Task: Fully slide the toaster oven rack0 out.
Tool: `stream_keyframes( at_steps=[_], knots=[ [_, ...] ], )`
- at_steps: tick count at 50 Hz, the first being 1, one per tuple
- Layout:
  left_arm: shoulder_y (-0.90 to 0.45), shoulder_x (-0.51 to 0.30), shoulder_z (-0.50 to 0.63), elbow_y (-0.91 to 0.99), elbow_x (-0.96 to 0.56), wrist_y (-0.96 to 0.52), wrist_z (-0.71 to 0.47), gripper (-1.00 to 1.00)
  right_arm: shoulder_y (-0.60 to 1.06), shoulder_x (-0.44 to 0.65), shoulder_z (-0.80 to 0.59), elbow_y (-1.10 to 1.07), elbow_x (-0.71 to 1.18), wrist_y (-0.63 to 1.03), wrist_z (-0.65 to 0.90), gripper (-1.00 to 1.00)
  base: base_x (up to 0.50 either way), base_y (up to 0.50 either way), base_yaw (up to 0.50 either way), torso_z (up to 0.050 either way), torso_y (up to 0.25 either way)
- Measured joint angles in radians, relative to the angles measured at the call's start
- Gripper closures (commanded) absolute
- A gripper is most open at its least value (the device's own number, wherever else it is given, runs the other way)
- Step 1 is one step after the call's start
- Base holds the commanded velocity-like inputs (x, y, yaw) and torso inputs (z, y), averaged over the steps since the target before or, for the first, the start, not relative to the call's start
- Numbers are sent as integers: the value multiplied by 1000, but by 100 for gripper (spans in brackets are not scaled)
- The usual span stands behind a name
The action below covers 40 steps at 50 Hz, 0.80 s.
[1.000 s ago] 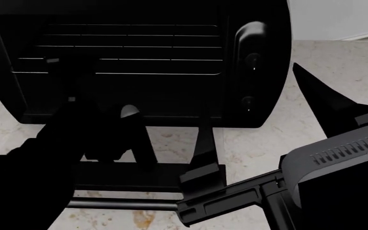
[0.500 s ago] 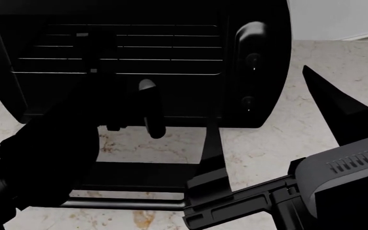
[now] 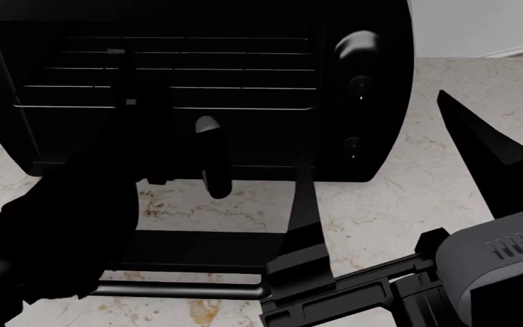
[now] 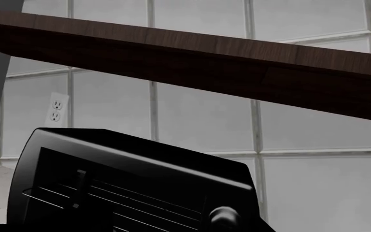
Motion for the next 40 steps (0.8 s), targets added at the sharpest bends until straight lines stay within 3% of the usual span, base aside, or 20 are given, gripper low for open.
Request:
stream_keyframes(
  at_steps=[15,32,33,40],
  knots=[
    [21,-219,15,619,5,-384,-21,100,11,83,-62,-7,23,-116,50,-100,0,3,6,0,0],
    [23,-352,41,1046,5,-681,-11,100,65,254,-289,-10,4,-373,136,-100,-7,2,5,0,1],
    [28,-358,34,1070,1,-700,-15,-100,66,261,-298,-10,2,-383,139,-100,-15,0,0,0,11],
    [71,-397,19,1314,-16,-872,-112,-100,73,293,-350,-7,-12,-440,150,-100,0,0,0,0,0]
  ],
)
